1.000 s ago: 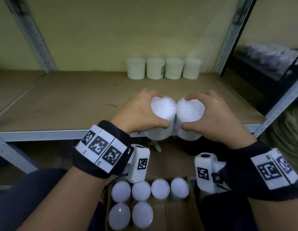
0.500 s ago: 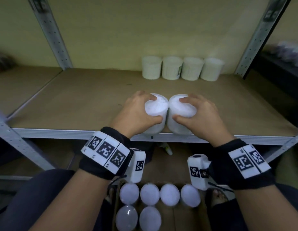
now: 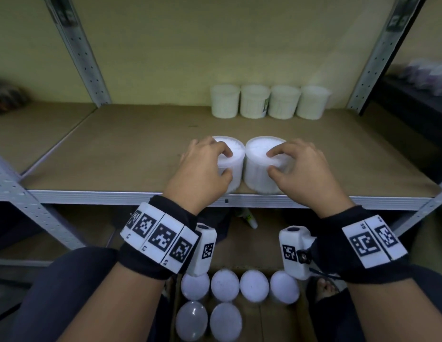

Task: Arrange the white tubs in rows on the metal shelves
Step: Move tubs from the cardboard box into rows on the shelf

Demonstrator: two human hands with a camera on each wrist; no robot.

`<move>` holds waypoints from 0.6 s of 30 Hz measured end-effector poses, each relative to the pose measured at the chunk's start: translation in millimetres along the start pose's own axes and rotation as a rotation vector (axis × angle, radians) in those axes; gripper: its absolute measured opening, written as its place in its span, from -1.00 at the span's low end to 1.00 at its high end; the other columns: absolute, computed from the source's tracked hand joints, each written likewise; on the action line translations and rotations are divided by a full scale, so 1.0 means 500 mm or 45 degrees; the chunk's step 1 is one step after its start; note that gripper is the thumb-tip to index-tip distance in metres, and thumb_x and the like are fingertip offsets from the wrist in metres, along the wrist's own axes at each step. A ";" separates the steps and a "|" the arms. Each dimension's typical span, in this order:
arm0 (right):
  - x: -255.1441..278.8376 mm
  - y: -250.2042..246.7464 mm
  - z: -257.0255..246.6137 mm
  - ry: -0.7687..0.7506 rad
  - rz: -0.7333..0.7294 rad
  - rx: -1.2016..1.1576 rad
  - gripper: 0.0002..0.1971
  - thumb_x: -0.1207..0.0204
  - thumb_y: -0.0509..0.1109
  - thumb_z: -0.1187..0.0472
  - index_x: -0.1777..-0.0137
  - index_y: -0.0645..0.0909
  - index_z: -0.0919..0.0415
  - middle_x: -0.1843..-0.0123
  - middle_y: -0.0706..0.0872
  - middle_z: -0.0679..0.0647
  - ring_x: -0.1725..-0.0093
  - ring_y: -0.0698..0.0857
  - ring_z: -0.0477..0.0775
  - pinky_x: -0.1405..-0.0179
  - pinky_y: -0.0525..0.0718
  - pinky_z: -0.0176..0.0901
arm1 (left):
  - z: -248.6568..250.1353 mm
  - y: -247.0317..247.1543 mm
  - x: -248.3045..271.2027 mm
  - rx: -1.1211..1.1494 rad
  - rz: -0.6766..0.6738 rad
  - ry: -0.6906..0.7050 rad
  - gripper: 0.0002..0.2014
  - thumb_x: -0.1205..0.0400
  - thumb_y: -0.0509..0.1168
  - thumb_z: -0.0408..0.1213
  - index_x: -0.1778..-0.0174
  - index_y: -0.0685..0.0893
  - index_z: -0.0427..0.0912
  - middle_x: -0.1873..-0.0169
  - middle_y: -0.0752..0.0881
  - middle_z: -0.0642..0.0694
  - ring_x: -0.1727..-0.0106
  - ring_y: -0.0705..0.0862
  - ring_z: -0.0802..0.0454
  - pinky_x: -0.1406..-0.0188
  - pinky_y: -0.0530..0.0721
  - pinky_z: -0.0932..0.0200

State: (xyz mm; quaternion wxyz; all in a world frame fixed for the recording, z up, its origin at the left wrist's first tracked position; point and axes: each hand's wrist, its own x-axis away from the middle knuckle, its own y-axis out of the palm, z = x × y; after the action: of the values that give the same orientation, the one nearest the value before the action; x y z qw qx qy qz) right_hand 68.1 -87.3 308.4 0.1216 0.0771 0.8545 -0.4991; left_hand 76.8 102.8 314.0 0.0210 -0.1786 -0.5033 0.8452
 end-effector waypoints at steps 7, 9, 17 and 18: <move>-0.004 -0.007 -0.002 -0.041 -0.044 0.075 -0.75 -0.50 0.41 0.18 -0.18 0.70 0.08 -0.22 0.71 -0.01 -0.36 0.53 0.07 -0.09 0.22 -0.43 | 0.001 0.000 0.002 -0.021 0.031 0.033 -0.71 -0.61 0.27 -0.31 -0.24 0.67 -0.05 -0.24 0.63 0.02 -0.35 0.47 0.02 -0.32 0.42 0.20; -0.007 -0.007 -0.006 -0.034 -0.047 0.080 -0.75 -0.50 0.41 0.17 -0.18 0.70 0.07 -0.24 0.71 0.00 -0.36 0.55 0.05 -0.16 0.33 -0.35 | -0.002 -0.002 0.000 -0.031 0.030 0.033 -0.71 -0.63 0.27 -0.31 -0.26 0.66 -0.05 -0.25 0.62 0.04 -0.35 0.45 0.05 -0.27 0.39 0.27; -0.055 0.003 -0.032 0.028 -0.163 0.038 -0.73 -0.50 0.45 0.15 -0.20 0.71 0.04 -0.33 0.67 0.06 -0.37 0.60 0.04 -0.12 0.37 -0.38 | -0.030 -0.024 -0.024 -0.049 -0.011 -0.043 -0.72 -0.63 0.30 -0.31 -0.26 0.67 -0.05 -0.31 0.60 -0.02 -0.33 0.52 0.02 -0.09 0.34 0.34; -0.065 0.006 -0.037 0.021 -0.181 0.037 -0.73 -0.50 0.45 0.15 -0.20 0.71 0.04 -0.33 0.68 0.07 -0.37 0.60 0.05 -0.13 0.38 -0.37 | -0.037 -0.028 -0.030 -0.043 -0.012 -0.057 -0.72 -0.63 0.30 -0.31 -0.25 0.68 -0.05 -0.30 0.60 -0.03 -0.30 0.55 0.02 -0.08 0.38 0.33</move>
State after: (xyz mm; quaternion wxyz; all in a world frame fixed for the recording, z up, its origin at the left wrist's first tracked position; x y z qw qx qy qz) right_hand 97.7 -69.8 324.0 0.0778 0.0222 0.8514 -0.5183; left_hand 95.1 122.1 322.2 0.0106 -0.1578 -0.5185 0.8403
